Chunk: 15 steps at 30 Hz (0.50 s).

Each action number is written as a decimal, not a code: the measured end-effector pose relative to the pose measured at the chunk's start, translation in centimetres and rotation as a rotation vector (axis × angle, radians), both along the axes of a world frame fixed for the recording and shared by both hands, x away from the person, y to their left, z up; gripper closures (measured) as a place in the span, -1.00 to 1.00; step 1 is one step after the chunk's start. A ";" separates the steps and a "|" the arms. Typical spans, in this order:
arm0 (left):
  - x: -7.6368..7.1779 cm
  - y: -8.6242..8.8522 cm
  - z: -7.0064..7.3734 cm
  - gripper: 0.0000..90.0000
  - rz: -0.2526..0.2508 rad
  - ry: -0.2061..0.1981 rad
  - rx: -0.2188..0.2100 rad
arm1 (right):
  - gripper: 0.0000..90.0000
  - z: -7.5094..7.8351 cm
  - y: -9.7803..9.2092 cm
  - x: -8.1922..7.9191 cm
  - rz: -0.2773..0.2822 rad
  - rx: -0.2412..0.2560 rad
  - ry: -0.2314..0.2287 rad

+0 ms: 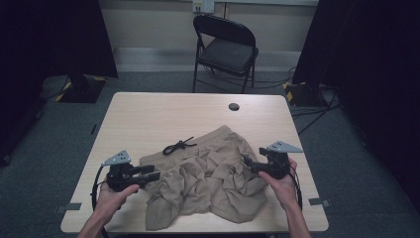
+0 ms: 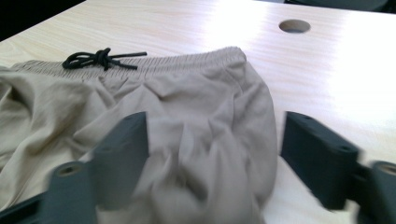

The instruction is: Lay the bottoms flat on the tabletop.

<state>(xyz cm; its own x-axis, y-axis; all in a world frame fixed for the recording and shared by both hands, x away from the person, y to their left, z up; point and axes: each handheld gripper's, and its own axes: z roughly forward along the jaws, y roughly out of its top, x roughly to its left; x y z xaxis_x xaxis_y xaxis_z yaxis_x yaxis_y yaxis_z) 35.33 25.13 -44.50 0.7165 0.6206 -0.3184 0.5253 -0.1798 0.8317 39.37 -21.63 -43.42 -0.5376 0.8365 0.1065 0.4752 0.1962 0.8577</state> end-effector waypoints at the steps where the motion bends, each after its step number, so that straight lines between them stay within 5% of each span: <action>1: 0.2 -0.2 -0.2 0.42 -0.001 0.008 -0.001 | -0.05 -0.2 0.3 0.7 0.007 -0.008 0.014; 6: 0.5 -2.1 -2.4 0.70 -0.063 0.076 0.057 | 0.58 -2.9 1.5 3.6 0.055 -0.040 0.089; 15: 0.4 -0.8 -5.3 0.74 -0.005 0.158 0.131 | 0.62 -5.9 1.7 3.4 0.051 -0.109 0.163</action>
<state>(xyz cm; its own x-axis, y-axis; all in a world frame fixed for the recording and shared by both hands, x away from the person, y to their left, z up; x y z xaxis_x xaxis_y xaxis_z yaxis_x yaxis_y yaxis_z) 35.76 24.30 -49.79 0.6673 0.6605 -0.3442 0.6464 -0.2840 0.7081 42.78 -19.89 -49.28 -0.5621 0.8202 0.1063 0.5935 0.3105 0.7426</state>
